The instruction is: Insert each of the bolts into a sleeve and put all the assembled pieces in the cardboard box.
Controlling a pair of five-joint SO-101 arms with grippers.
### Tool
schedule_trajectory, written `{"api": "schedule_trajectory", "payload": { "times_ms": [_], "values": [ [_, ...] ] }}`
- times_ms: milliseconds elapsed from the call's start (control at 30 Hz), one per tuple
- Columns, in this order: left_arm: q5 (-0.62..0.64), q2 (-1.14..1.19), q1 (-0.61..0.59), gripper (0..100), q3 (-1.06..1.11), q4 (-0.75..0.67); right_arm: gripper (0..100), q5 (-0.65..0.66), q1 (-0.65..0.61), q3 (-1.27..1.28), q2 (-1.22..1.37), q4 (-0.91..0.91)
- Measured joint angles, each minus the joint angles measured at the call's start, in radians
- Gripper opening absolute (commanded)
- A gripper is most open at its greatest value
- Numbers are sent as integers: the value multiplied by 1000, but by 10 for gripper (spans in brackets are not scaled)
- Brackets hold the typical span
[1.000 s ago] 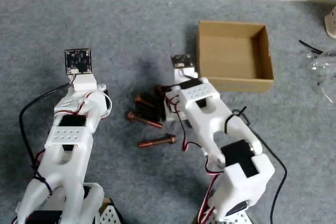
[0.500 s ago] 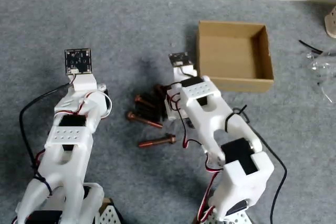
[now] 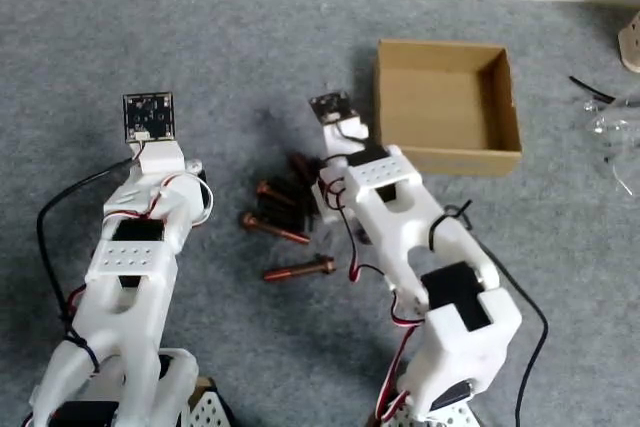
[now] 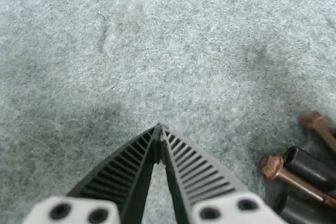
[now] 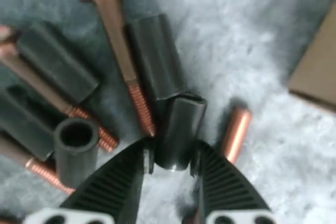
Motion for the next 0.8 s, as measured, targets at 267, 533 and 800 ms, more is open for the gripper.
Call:
{"api": "schedule_trajectory", "payload": {
  "times_ms": [267, 533, 800],
  "values": [
    [0, 0, 0, 21, 0, 0, 90, 6, 17, -3, 72, -15],
    [0, 0, 0, 21, 0, 0, 3, 6, 37, -9, 81, -15],
    [0, 0, 0, 21, 0, 0, 4, 8, 52, -9, 32, -5]
  ]
}}
